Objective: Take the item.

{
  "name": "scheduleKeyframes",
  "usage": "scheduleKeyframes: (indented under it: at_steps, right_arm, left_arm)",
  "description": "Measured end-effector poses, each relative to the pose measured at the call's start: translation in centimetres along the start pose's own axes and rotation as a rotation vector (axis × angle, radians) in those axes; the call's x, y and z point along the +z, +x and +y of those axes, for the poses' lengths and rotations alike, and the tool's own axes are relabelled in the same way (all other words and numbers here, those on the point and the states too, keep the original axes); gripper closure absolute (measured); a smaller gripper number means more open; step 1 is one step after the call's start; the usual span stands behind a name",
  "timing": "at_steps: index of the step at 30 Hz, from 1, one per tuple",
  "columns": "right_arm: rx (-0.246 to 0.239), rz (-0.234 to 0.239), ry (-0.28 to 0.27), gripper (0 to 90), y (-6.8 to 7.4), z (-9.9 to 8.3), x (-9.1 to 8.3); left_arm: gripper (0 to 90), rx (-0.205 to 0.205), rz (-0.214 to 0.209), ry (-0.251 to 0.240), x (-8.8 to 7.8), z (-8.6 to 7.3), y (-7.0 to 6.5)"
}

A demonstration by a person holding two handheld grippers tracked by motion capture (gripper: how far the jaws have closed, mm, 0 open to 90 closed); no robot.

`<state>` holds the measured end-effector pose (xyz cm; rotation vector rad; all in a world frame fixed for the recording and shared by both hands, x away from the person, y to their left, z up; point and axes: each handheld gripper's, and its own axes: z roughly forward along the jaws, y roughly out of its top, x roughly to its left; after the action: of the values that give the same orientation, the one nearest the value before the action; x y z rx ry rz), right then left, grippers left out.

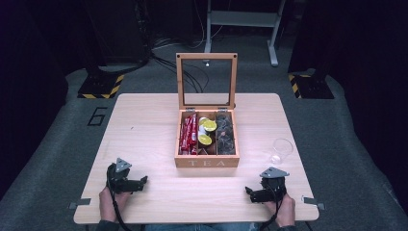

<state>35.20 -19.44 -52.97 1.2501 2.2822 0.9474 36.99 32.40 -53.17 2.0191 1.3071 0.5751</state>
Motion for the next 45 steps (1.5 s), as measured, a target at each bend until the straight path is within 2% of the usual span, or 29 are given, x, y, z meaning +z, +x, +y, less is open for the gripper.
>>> scheduleKeyframes:
  at_steps: [9, 16, 31, 45]
  right_arm:
    - [0.008, 0.001, -0.004, 0.0, -0.2, 0.1, -0.1]
    - [0.014, 0.009, -0.014, 0.0, -0.3, 0.5, -1.0]
    - [-0.001, 0.029, -0.023, 0.1, 0.0, 2.7, -2.8]
    - [-0.025, 0.072, 0.009, 1.0, 0.0, 5.0, -3.6]
  left_arm:
    - [1.3, 0.002, -0.004, 0.009, -0.1, 0.0, 0.0]
    - [1.3, 0.000, -0.002, 0.001, 0.0, 0.0, 0.0]
    - [1.3, 0.000, -0.002, 0.002, 0.0, 0.0, 0.0]
    - [1.3, -0.002, -0.003, 0.000, 0.0, 0.0, 0.0]
